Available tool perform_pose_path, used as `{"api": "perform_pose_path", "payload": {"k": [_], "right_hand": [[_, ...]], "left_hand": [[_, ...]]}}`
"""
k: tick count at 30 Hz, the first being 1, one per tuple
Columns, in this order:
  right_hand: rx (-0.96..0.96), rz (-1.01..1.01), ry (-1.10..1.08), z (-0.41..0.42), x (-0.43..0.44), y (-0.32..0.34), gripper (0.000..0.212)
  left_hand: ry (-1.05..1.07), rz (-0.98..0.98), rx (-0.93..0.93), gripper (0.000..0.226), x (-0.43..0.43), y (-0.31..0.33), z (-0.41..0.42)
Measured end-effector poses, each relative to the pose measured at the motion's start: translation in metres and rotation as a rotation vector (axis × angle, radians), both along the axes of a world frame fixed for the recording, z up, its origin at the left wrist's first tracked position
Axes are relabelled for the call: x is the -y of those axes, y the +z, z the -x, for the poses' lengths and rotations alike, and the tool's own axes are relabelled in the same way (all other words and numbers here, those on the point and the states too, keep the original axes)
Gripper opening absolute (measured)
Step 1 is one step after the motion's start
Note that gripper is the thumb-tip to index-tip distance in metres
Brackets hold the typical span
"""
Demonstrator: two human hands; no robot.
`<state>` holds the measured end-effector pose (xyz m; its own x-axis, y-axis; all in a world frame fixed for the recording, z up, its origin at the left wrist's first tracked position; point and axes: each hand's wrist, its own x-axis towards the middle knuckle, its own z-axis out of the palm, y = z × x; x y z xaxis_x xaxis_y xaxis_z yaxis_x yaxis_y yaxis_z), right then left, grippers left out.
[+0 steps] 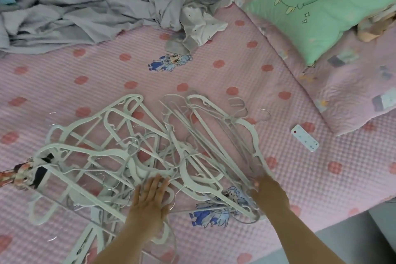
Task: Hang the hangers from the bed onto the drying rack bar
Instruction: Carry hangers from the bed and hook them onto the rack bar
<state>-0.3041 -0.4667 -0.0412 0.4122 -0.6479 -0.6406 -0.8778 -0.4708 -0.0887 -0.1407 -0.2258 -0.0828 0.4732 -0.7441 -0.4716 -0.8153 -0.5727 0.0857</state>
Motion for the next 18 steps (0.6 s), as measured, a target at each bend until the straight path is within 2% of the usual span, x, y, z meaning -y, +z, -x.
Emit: {"api": "perform_pose_path", "payload": {"k": [2,5,6,8,10,12,14,15,17,18], "right_hand": [[-0.028,-0.002,0.044,-0.005,-0.006,0.000,0.028],[-0.078,0.054,0.157,-0.010,-0.010,0.004,0.025],[-0.068,0.080,0.182,-0.009,-0.010,0.008,0.026],[-0.058,0.131,0.206,-0.003,-0.011,0.013,0.031],[-0.048,0.156,0.190,0.006,-0.015,0.018,0.035],[0.019,0.144,0.117,0.018,-0.017,0.019,0.036],[0.147,0.080,-0.002,0.029,-0.017,0.022,0.035],[0.190,0.032,-0.057,0.033,-0.018,0.025,0.028],[0.252,-0.027,-0.149,0.037,-0.021,0.032,0.008],[0.296,-0.027,-0.199,0.039,-0.023,0.033,0.009]], "left_hand": [[-0.013,0.009,-0.022,0.058,0.003,-0.002,-0.006],[-0.018,-0.066,-0.065,0.054,0.000,-0.004,-0.011],[-0.007,-0.103,-0.087,0.065,0.003,-0.002,-0.012],[-0.005,0.032,0.026,0.093,0.009,-0.001,-0.011],[-0.083,-0.077,-0.018,0.106,0.011,0.012,-0.012],[-0.036,-0.114,-0.045,0.100,0.015,0.020,-0.011],[0.067,-0.134,-0.058,0.072,0.015,0.023,-0.009],[0.105,-0.176,-0.084,0.064,0.017,0.028,-0.009],[0.114,-0.211,-0.120,0.062,0.020,0.035,-0.008],[0.108,-0.215,-0.126,0.062,0.021,0.037,-0.008]]}}
